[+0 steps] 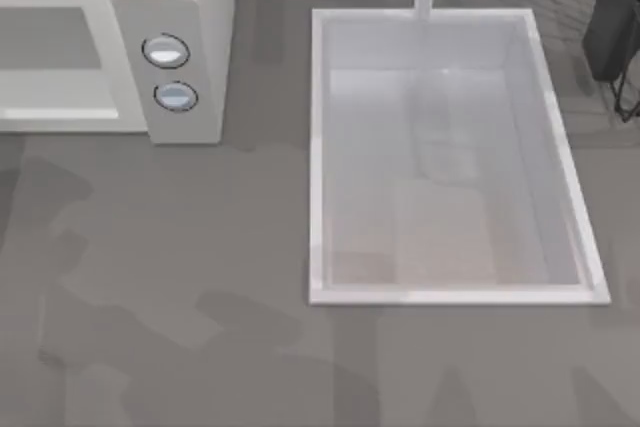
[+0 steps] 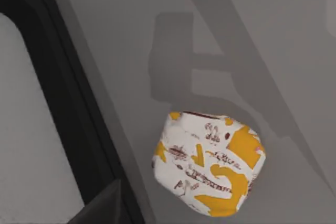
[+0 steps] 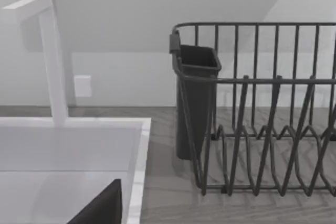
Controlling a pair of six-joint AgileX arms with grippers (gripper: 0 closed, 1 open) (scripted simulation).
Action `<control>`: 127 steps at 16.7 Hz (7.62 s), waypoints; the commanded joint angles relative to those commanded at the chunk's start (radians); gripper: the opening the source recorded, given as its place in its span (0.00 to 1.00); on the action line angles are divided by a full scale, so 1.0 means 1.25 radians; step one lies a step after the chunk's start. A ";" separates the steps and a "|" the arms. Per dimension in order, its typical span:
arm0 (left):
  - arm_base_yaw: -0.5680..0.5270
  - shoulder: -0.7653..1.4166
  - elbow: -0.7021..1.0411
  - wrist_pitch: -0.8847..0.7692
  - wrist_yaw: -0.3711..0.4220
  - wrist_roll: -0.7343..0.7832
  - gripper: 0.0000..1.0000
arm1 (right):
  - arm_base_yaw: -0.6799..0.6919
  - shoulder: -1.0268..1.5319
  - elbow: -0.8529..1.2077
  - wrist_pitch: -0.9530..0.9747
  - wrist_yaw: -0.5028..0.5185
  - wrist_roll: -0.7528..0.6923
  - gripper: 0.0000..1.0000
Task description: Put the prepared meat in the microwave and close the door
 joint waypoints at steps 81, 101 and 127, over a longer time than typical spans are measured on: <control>0.106 0.514 0.411 -0.375 -0.016 0.322 0.00 | 0.000 0.000 0.000 0.000 0.000 0.000 1.00; 0.077 0.664 0.422 0.113 0.016 0.116 0.00 | 0.000 0.000 0.000 0.000 0.000 0.000 1.00; 0.014 0.792 0.145 1.159 0.194 -0.438 0.00 | 0.000 0.000 0.000 0.000 0.000 0.000 1.00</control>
